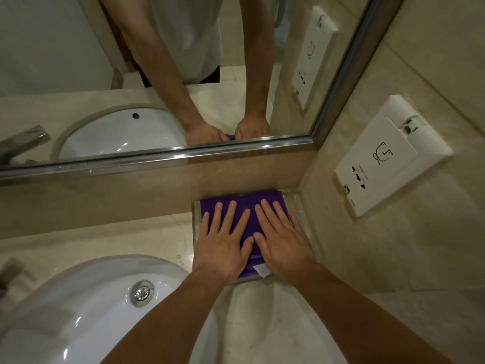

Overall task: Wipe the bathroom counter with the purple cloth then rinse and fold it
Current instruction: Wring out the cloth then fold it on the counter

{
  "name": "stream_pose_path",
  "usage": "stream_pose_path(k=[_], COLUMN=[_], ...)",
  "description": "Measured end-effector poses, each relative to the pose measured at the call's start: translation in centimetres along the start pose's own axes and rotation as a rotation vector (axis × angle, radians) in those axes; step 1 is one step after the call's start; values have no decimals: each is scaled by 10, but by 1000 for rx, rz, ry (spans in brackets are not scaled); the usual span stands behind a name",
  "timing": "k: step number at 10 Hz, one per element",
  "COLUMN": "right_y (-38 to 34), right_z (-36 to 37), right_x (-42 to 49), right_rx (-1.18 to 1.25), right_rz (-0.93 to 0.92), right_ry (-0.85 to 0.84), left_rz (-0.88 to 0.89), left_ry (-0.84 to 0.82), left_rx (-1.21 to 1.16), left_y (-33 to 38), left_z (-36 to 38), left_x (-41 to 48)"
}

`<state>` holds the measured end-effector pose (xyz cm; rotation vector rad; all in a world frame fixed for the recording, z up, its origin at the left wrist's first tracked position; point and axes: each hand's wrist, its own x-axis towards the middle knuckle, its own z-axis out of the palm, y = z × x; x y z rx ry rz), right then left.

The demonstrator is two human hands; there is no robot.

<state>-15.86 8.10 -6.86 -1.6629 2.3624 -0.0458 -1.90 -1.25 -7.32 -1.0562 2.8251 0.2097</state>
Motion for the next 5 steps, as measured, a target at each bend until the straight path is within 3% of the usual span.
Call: stream_pose_path(k=[3, 5], right_y=[1, -17], right_z=[-15, -56], right_x=[8, 6], right_rx=[-46, -46], right_rz=[13, 14], right_ry=[-119, -213], left_rz=[-20, -40], left_ry=[-80, -197], left_rx=[26, -37], left_y=[3, -2], left_z=[-10, -59], left_x=[4, 0])
